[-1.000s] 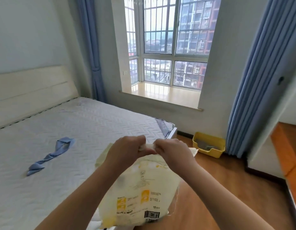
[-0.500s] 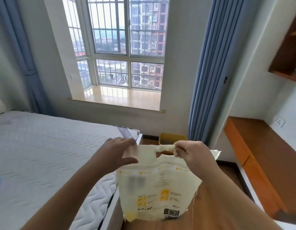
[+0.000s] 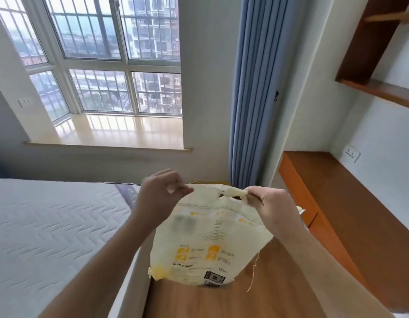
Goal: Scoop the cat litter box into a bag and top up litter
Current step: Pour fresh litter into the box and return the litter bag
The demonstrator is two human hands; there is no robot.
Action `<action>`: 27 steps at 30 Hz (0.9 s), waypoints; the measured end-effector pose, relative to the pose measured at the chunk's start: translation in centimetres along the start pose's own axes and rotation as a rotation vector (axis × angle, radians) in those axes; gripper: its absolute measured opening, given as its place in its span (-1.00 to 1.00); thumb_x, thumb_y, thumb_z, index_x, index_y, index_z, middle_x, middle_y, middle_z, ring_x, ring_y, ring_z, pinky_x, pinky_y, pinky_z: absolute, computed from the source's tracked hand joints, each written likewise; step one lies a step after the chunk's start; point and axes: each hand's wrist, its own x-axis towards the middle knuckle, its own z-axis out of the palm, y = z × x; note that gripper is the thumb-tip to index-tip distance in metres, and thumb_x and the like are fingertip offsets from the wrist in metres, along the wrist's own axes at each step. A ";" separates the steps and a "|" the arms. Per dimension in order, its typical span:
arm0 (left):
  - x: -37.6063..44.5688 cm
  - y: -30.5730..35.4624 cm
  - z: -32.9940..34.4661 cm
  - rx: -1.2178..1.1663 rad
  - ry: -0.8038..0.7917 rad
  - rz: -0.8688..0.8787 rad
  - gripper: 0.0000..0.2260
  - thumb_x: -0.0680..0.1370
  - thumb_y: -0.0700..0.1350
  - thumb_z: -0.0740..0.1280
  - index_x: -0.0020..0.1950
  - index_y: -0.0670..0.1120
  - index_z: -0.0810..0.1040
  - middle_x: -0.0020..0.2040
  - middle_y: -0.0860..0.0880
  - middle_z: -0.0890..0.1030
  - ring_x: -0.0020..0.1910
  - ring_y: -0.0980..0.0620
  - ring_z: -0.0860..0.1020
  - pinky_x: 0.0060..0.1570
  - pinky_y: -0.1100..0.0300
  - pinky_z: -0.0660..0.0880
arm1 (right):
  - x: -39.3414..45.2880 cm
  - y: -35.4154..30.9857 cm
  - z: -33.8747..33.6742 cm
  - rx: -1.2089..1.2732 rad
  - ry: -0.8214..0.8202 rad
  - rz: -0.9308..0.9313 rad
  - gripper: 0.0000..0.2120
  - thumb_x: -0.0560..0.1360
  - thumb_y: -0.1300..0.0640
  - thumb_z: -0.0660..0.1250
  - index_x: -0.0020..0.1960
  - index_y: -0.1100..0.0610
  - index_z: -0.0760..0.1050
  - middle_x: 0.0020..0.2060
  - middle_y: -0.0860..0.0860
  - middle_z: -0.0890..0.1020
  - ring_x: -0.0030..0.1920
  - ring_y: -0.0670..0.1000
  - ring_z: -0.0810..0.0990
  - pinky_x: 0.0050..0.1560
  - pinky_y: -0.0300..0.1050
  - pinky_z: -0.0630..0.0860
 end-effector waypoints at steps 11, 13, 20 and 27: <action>9.5 -1.5 8.8 0.089 -0.025 0.001 -0.81 0.34 -0.17 0.59 -0.34 -0.10 0.58 -0.36 0.12 0.53 -0.29 0.05 0.50 -0.31 0.46 0.35 | 11.3 8.8 1.0 -0.068 -0.337 -0.198 -0.25 0.36 -0.16 0.46 0.46 -0.06 0.23 0.33 -0.12 0.42 0.35 -0.08 0.33 0.39 -0.15 0.16; 11.1 -1.9 10.0 0.106 -0.029 0.016 -0.81 0.34 -0.18 0.59 -0.34 -0.12 0.59 -0.35 0.12 0.54 -0.30 0.02 0.50 -0.32 0.40 0.37 | 13.0 9.2 2.3 -0.015 -0.353 -0.233 -0.33 0.42 -0.15 0.41 0.45 -0.04 0.26 0.32 -0.11 0.43 0.34 -0.07 0.36 0.36 -0.16 0.19; 16.5 -5.3 13.4 0.137 -0.002 -0.003 -0.81 0.37 -0.17 0.57 -0.32 -0.17 0.60 -0.34 0.06 0.56 -0.30 0.02 0.50 -0.30 0.28 0.41 | 20.4 9.3 6.8 0.117 -0.200 -0.254 -0.80 0.60 0.06 0.22 0.15 0.05 0.54 -0.04 -0.02 0.66 -0.01 0.05 0.57 0.04 -0.04 0.46; 22.3 -11.7 15.6 0.051 0.036 -0.057 -0.87 0.40 -0.14 0.56 -0.25 -0.10 0.63 -0.30 0.11 0.57 -0.28 0.10 0.54 -0.29 0.31 0.43 | 28.6 10.5 11.5 0.072 -0.092 -0.296 -0.79 0.44 0.33 0.31 -0.08 0.06 0.60 -0.27 -0.11 0.66 -0.26 -0.03 0.61 -0.21 -0.08 0.56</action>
